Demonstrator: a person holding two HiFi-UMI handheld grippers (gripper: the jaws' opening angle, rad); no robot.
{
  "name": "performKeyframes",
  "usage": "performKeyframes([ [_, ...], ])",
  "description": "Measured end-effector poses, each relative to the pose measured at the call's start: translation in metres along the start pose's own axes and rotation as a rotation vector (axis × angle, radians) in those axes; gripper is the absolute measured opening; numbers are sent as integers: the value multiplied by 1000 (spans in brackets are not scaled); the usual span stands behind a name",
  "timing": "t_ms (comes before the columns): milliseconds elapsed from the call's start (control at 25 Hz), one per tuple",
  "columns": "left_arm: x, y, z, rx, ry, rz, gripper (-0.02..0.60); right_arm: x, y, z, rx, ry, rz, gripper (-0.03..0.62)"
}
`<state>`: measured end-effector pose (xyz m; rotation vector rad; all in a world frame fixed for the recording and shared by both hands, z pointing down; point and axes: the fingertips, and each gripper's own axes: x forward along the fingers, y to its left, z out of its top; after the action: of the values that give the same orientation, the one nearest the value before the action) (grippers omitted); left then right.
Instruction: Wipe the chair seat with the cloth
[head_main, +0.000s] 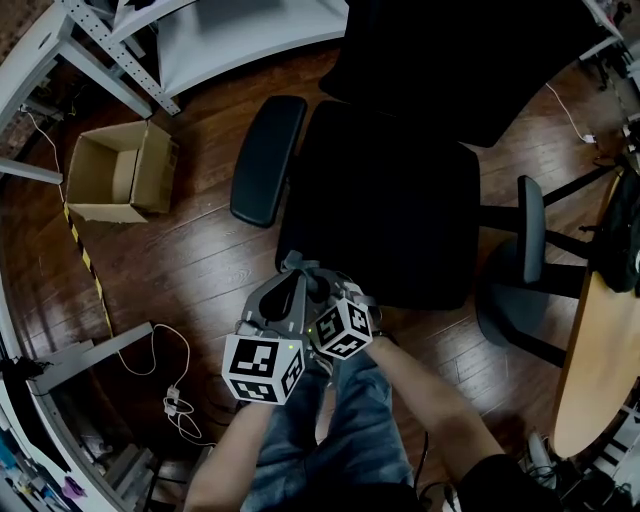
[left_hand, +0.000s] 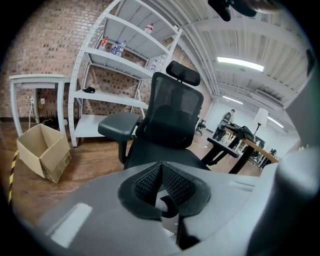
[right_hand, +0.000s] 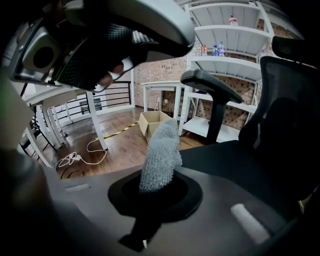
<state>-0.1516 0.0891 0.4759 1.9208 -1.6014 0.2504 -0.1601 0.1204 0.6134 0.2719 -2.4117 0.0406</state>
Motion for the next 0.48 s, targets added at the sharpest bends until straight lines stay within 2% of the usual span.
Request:
performKeyframes([
  [200, 20, -14, 24, 5, -24, -12, -2, -20, -53, 10, -22, -19, -54, 14],
  [480, 57, -36, 52, 33, -14, -42, -2, -33, -166, 21, -72, -5, -147, 14],
])
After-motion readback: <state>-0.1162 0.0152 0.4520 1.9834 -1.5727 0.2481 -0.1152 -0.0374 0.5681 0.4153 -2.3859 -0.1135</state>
